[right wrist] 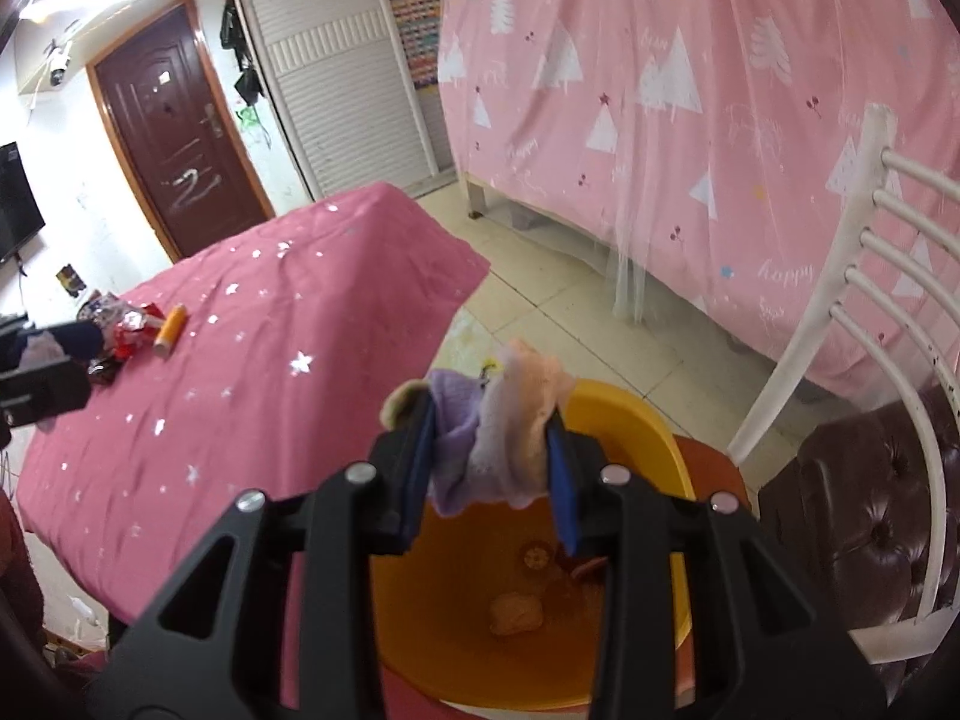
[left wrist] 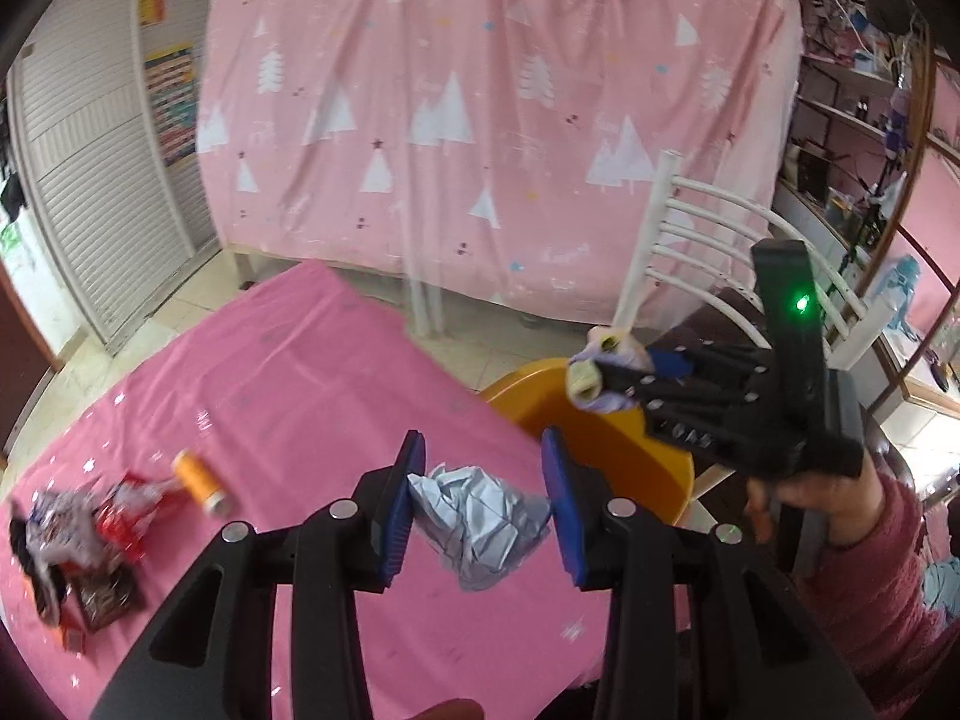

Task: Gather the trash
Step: 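Carry the paper and sock over the yellow bin and open both tools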

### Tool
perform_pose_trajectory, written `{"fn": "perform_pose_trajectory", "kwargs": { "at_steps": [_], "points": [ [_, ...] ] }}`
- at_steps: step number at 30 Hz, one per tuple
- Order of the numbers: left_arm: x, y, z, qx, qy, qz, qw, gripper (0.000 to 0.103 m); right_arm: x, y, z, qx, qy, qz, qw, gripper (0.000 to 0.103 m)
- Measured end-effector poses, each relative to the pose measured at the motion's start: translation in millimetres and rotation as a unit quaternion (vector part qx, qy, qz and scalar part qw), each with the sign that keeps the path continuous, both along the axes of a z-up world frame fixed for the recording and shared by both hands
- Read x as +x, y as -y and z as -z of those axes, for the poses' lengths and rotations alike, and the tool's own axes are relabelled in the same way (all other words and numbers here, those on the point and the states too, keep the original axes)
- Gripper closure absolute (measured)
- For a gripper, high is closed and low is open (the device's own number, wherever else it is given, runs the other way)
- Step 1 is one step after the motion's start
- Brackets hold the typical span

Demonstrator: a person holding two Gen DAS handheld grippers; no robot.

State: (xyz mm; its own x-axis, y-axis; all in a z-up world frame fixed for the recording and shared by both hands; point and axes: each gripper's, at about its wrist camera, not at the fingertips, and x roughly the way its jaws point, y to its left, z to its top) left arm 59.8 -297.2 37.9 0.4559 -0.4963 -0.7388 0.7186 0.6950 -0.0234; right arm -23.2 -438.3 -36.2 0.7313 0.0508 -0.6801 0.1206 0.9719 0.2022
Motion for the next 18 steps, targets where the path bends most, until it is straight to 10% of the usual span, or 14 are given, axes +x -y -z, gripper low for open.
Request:
{"fn": "perform_pose_trajectory", "kwargs": {
  "at_steps": [13,18],
  "points": [
    [33,72,15,0.001,-0.06,0.019,0.998,0.069,2,18,15,0.007,-0.028,0.011,1.0,0.052],
    [42,92,19,-0.005,-0.084,0.019,0.9963,0.053,-1,28,15,0.014,-0.027,0.022,0.999,0.052]
  ]
}}
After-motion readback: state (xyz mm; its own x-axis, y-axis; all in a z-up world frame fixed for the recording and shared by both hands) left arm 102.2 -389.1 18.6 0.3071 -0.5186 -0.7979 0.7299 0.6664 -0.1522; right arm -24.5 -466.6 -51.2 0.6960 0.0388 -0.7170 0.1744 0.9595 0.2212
